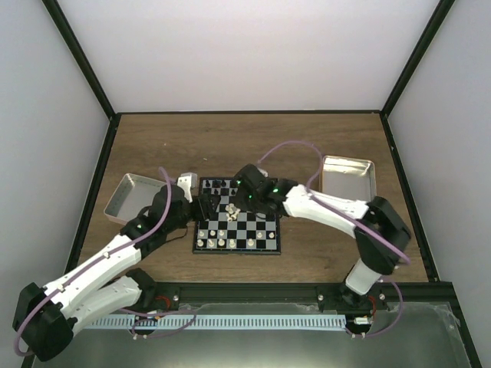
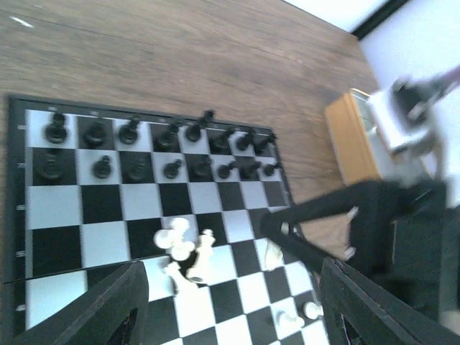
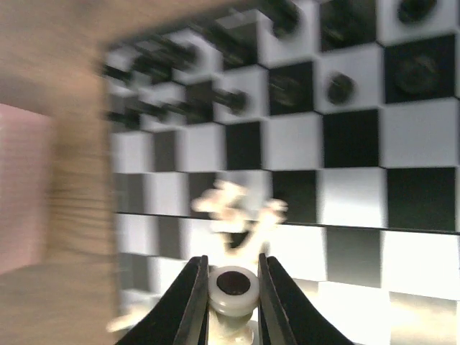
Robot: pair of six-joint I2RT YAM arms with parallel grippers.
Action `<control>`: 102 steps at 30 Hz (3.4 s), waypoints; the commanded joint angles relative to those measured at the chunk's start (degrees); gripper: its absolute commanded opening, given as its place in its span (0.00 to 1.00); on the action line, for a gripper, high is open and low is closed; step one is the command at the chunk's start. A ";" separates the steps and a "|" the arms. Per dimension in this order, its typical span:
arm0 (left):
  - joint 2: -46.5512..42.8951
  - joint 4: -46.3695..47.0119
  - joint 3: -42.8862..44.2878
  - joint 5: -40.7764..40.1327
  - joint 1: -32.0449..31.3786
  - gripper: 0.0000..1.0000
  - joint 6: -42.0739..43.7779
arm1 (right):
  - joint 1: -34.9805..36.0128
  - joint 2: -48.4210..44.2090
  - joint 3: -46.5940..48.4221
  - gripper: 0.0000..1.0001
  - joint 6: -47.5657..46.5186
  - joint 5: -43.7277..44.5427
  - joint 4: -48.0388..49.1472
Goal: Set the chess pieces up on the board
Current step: Pick up the chess piece from the chessboard, then place the chess piece on the chessboard.
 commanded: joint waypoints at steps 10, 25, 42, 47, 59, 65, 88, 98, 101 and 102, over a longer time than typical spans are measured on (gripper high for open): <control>1.25 22.86 -2.67 20.18 0.12 0.64 -2.28 | -1.34 -17.39 -3.53 0.09 19.12 -10.32 19.38; 2.90 26.86 -2.23 15.77 0.12 0.21 -5.75 | -2.22 -20.19 -6.26 0.11 22.14 -13.66 22.56; 2.29 4.53 4.42 10.81 0.12 0.04 1.58 | -2.56 -21.97 -8.25 0.49 12.66 -4.82 16.82; 5.62 -14.42 11.09 11.43 -0.57 0.04 5.36 | -4.67 -26.99 -11.70 0.55 9.55 4.53 11.08; 27.59 -37.60 33.59 2.49 -18.56 0.04 7.58 | -11.18 -45.37 -20.47 0.62 7.36 22.04 -4.66; 35.67 -39.96 41.14 1.84 -23.11 0.04 8.88 | -11.27 -52.55 -23.36 0.65 6.22 24.93 -7.27; 51.58 -51.19 55.63 2.96 -29.91 0.04 10.62 | -11.23 -65.32 -28.19 0.68 3.96 25.72 -9.17; 55.19 -54.77 57.33 3.99 -29.94 0.04 12.01 | -11.27 -66.99 -30.54 0.68 4.09 26.07 -9.00; 56.35 -55.02 57.78 3.88 -29.95 0.04 12.43 | -11.27 -67.00 -31.02 0.68 3.96 25.99 -8.86; 56.92 -55.23 58.10 3.65 -29.94 0.04 12.53 | -11.26 -67.02 -31.16 0.68 3.91 25.89 -8.82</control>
